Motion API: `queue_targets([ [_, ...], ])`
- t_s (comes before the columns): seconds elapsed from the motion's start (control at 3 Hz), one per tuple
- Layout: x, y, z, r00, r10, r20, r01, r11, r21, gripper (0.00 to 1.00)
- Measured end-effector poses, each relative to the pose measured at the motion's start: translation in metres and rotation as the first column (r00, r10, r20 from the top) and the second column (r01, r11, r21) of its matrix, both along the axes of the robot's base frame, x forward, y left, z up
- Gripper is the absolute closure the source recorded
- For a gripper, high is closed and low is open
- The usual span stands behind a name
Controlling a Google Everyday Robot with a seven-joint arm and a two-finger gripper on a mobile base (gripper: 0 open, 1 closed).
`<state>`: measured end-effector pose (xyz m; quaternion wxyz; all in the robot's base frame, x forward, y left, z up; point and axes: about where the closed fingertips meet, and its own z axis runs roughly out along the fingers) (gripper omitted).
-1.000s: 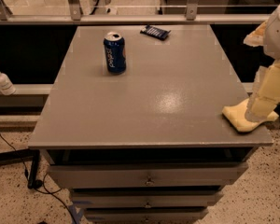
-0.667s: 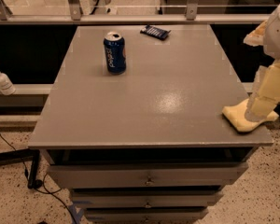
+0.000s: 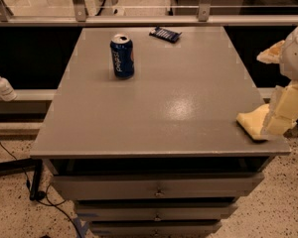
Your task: Pick sponge
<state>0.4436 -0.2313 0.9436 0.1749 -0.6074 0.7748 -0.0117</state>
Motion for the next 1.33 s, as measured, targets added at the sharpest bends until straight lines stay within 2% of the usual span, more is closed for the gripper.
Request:
queue_targets([
  [0.67,0.032,-0.033,-0.037,0.9985,0.054,0.009,-0.054,0.996,0.073,0.0],
  [1.0,0.042,-0.052,-0.068,0.9982,0.048,-0.035,-0.045,0.995,0.089,0.0],
  [1.33,0.04,-0.074,-0.096,0.9958,0.026,-0.088,-0.018,0.996,0.091,0.0],
])
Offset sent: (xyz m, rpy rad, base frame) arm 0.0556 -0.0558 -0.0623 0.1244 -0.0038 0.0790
